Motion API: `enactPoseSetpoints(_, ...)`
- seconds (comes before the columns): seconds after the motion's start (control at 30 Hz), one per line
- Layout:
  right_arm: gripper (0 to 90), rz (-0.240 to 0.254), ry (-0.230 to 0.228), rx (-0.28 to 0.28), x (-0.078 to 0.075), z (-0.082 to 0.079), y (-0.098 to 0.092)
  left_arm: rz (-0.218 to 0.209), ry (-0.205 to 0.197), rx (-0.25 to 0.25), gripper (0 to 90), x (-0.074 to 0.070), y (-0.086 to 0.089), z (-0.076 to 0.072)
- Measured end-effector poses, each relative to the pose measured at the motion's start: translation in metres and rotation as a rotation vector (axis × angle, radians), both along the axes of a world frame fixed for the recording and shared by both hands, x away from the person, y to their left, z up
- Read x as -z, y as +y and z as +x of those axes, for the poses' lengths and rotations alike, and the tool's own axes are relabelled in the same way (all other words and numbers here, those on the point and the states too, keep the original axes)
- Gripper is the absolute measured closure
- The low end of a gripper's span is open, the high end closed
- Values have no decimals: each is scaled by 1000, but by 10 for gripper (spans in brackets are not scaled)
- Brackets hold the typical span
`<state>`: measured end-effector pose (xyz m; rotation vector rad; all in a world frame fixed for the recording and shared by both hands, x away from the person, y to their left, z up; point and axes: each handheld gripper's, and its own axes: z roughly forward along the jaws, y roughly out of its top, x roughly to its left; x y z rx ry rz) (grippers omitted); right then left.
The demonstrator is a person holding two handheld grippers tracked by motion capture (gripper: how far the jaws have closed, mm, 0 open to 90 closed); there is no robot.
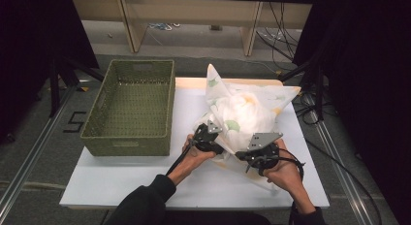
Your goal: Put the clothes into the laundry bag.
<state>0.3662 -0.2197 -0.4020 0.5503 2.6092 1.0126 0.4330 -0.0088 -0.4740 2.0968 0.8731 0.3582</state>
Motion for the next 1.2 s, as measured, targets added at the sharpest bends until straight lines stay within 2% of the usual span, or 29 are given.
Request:
enactPoseSetpoints(0.07,900,-6,-10,4,1,1,0,28,-6,14,357,-8,12,-11)
enactPoseSetpoints(0.1,900,-12,6,10,0,0,0,46,-1,17,330,-12,17,-16)
enactPoseSetpoints(0.13,900,-8,1,-5,1,1,-1,64,6,27,318,-16,23,-20)
enactPoseSetpoints(0.17,900,-4,18,11,1,0,-1,72,0,28,307,-19,29,-23)
enactPoseSetpoints(0.2,900,-9,11,13,2,1,-1,73,-13,18,301,-22,33,-26)
enactPoseSetpoints(0.23,900,-12,12,17,3,2,-2,98,-28,18,300,-26,42,-27)
enactPoseSetpoints(0.3,900,-7,6,21,6,3,-1,123,-31,-20,300,-28,48,-26)
enactPoseSetpoints(0.33,900,-9,0,17,7,4,-1,101,-28,-66,300,-27,49,-24)
enactPoseSetpoints(0.37,900,-10,7,21,7,3,-1,105,-28,-91,302,-25,49,-22)
enactPoseSetpoints(0.47,900,-13,15,32,7,3,-1,160,-32,-115,301,-15,44,-14)
enactPoseSetpoints(0.57,900,-9,9,19,7,4,-3,189,-6,-152,298,-4,39,-4)
enactPoseSetpoints(0.63,900,-12,3,20,7,5,-4,248,-28,-169,302,3,37,3)
enactPoseSetpoints(0.67,900,-16,16,24,6,4,-5,266,-42,-176,313,5,35,5)
enactPoseSetpoints(0.7,900,-10,21,22,6,3,-5,275,-39,-186,332,7,35,6)
enactPoseSetpoints(0.77,900,-14,9,8,6,4,-5,257,-7,-195,354,10,34,10)
enactPoseSetpoints(0.83,900,-12,15,8,6,4,-5,215,9,-211,407,12,35,14)
enactPoseSetpoints(0.87,900,-9,7,12,7,4,-4,203,3,-200,499,12,35,15)
enactPoseSetpoints(0.9,900,-13,19,18,6,4,-5,180,16,-174,581,13,37,15)
enactPoseSetpoints(0.93,900,-13,20,19,6,4,-4,140,23,-166,671,14,37,15)
enactPoseSetpoints(0.97,900,-10,2,12,7,4,-4,150,8,-141,741,14,38,14)
enactPoseSetpoints(1.0,900,-18,13,1,7,5,-4,165,-23,-125,799,13,40,12)
enactPoseSetpoints(1.03,900,-18,15,6,7,5,-4,170,-31,-108,826,12,42,9)
enactPoseSetpoints(1.2,900,-19,12,23,10,5,-5,167,-39,-48,853,4,55,-11)
